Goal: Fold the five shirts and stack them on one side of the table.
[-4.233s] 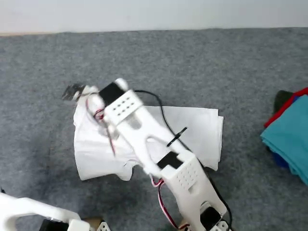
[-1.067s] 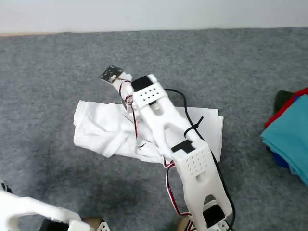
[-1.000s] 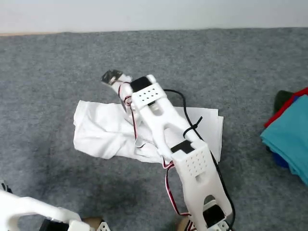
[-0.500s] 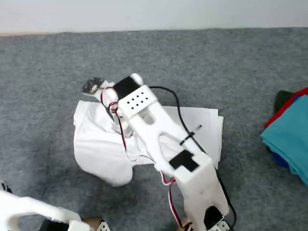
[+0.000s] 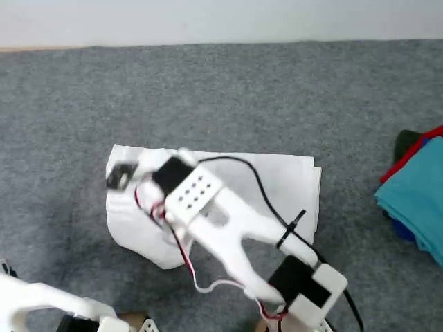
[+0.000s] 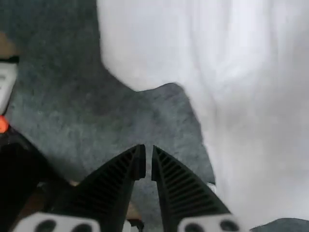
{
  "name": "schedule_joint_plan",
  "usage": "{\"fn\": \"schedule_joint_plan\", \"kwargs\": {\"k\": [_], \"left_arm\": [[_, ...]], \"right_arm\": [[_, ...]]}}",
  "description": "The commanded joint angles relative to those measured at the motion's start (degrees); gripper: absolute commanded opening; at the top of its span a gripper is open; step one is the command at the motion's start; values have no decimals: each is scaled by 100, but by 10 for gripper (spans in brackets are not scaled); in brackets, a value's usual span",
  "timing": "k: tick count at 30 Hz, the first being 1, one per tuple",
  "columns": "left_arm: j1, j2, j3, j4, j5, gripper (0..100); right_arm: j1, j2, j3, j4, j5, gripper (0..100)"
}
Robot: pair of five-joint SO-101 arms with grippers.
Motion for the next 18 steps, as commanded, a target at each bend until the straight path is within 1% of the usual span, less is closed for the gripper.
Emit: {"fn": "schedule_joint_plan", "kwargs": {"k": [1, 4, 5, 8, 12, 16, 18], "left_arm": [[158, -185, -101, -70, -18, 2], [273, -185, -101, -70, 0, 2], [299, -185, -110, -70, 0, 2], [299, -185, -110, -70, 0, 2], [264, -185, -110, -70, 0, 2], [246, -185, -110, -70, 0, 2], [237, -193, -110, -79, 0, 2]], "right_arm": [[-303, -347, 404, -585, -44, 113], [-426, -347, 756, -1235, -44, 223], [-426, -347, 835, -1420, -44, 240], [-479, -303, 1046, -1895, 0, 247], [-488, 145, 1064, -2211, 9, 247], [-646, 602, 862, -2211, 9, 247], [-840, 725, 721, -2202, 9, 247]]}}
